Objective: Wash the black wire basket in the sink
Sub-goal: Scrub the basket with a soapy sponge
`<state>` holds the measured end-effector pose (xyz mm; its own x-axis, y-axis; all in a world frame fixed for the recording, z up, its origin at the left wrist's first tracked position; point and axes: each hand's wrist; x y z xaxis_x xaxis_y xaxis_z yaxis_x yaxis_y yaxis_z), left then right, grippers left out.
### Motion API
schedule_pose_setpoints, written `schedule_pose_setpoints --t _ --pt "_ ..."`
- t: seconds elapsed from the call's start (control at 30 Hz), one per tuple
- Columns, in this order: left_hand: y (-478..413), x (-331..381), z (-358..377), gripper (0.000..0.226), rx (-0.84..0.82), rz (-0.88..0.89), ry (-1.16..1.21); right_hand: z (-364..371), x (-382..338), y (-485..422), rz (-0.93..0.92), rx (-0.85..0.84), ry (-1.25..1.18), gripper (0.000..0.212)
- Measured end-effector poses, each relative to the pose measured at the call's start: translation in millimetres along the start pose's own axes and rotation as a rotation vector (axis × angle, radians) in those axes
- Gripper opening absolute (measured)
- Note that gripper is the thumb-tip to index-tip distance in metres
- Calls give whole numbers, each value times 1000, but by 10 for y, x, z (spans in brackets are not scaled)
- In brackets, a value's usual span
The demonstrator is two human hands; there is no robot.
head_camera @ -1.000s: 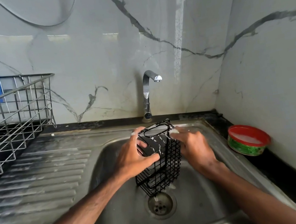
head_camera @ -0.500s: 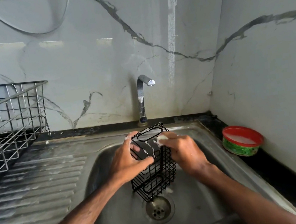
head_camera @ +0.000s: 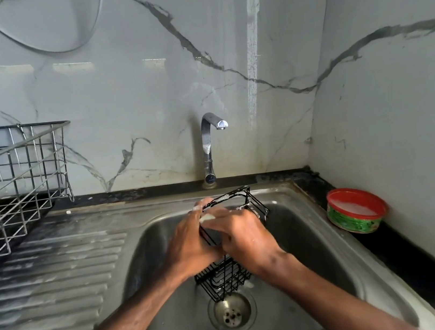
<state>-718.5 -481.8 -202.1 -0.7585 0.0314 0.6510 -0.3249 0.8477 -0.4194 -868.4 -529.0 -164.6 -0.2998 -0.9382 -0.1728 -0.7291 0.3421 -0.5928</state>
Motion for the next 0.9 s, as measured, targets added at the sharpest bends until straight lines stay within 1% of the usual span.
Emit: schedule_pose_setpoints --t 0.07,0.13,0.2,0.3,0.37,0.4,0.53,0.57,0.63,0.73,0.83,0.9 --pt "1 1 -4 107 3 32 -20 10 14 -29 -40 -27 18 44" --pt "16 -2 -9 107 30 28 -53 -21 189 -41 -5 -11 -30 46" --pt "34 0 -22 107 42 33 -97 -98 437 -22 141 49 -41 54" --pt "49 7 -26 105 44 81 -113 -188 800 39 353 187 -12 45" --pt "47 11 -31 104 44 93 -115 -193 897 76 436 181 1 42" --pt "46 9 -36 104 47 102 -114 -177 899 72 444 167 7 42" --pt "37 -27 -28 103 42 141 -87 -103 727 -40 327 229 -35 40" --pt "36 -32 -28 102 44 148 -72 -86 668 -72 297 207 -40 42" --pt "25 -23 -31 100 45 162 -34 -51 536 -104 251 101 -31 47" --pt "8 -17 -36 94 21 162 56 30 286 -96 88 -10 -34 50" --pt "17 -19 -66 94 4 160 96 77 164 -108 -6 -59 16 69" --pt "25 -29 -69 88 9 168 103 57 162 -108 -56 -68 -2 79"
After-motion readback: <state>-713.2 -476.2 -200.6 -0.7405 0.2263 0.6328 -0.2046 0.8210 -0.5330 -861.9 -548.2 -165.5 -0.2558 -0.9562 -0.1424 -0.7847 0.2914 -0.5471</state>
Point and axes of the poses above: each hand's wrist, its own y-axis away from the middle knuckle, its own z-axis out of the palm, x = y × z, and after that the axes turned 3 degrees about x, right-handed
